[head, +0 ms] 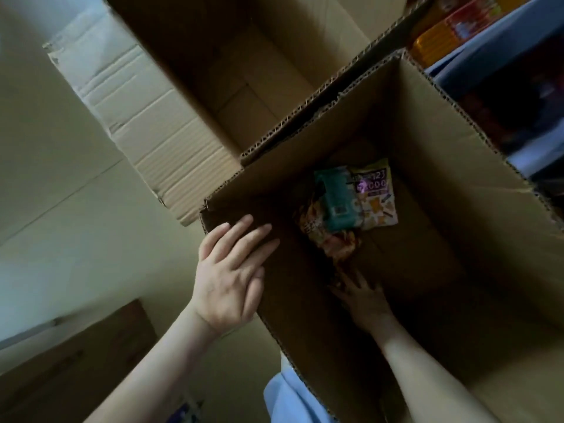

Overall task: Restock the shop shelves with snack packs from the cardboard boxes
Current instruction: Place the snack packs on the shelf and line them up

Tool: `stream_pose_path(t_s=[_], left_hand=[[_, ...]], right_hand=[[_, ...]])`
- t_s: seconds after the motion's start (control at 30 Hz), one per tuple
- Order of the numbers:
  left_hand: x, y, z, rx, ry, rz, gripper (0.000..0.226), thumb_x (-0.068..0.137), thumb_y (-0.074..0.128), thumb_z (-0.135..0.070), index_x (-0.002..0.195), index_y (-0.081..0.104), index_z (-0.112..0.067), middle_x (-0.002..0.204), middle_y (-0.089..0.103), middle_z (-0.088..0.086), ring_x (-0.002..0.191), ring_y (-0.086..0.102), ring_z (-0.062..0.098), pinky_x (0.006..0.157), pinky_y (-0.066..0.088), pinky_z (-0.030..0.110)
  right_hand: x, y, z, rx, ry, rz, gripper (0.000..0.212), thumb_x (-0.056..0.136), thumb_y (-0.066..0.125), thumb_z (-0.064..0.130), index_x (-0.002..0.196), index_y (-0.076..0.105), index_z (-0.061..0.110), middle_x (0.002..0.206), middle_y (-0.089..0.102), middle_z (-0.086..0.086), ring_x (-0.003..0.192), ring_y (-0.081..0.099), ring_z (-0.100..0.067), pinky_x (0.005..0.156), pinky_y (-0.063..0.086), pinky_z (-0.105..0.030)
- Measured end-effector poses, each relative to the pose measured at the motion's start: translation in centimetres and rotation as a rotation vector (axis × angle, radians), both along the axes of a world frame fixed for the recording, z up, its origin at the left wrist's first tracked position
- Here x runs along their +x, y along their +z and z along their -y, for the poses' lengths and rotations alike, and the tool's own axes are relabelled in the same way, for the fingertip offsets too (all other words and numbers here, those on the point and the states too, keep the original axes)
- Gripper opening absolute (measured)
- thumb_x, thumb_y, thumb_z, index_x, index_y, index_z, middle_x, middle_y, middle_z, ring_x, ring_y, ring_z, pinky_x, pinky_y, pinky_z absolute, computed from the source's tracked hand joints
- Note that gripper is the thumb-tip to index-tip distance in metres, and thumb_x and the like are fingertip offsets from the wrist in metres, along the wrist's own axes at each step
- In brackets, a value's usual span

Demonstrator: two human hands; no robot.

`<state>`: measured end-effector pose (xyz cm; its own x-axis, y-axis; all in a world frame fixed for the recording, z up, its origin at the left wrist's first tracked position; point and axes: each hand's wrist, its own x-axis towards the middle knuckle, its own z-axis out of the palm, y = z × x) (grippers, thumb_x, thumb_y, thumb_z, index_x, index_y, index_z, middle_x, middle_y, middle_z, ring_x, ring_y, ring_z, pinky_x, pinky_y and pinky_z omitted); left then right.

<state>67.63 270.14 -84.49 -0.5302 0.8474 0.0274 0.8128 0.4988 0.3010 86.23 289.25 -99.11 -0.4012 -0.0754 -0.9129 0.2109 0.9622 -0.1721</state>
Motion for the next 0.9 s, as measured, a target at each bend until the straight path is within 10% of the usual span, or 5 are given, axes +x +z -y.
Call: stream_pose_path(t_s=[0.27, 0.67, 0.9], left_hand=[[0.5, -0.5, 2.6, -0.031, -0.012, -0.047, 0.045, 0.086, 0.039, -0.024, 0.117, 0.07, -0.015, 0.133, 0.057, 0.005, 0.134, 0.041, 0.026, 0.115, 0.018, 0.041], [1.5, 1.4, 5.7, -0.474, -0.043, -0.019, 0.036, 0.089, 0.04, -0.031, 0.083, 0.07, -0.012, 0.079, 0.064, 0.005, 0.086, 0.063, 0.031, 0.102, 0.031, 0.045], [4.0, 15.2, -2.5, -0.543, 0.054, 0.437, 0.05, 0.098, 0.043, -0.037, 0.145, 0.04, -0.019, 0.153, 0.037, 0.002, 0.146, 0.022, 0.02, 0.12, 0.004, 0.047]], right_hand=[[0.2, -1.3, 1.9, 0.126, -0.005, 0.098, 0.093, 0.09, 0.058, 0.01, 0.15, -0.005, 0.043, 0.154, -0.032, -0.01, 0.143, 0.002, -0.045, 0.106, 0.034, -0.059], [-1.9, 12.2, 4.1, 0.071, -0.297, -0.392, 0.08, 0.089, 0.055, 0.007, 0.145, 0.004, 0.033, 0.156, -0.015, -0.003, 0.138, 0.017, -0.037, 0.111, 0.03, -0.051], [-4.1, 34.4, 0.8, -0.094, -0.748, -0.906, 0.073, 0.078, 0.063, -0.004, 0.124, 0.021, 0.034, 0.153, 0.016, -0.008, 0.135, 0.028, -0.031, 0.11, 0.033, -0.039]])
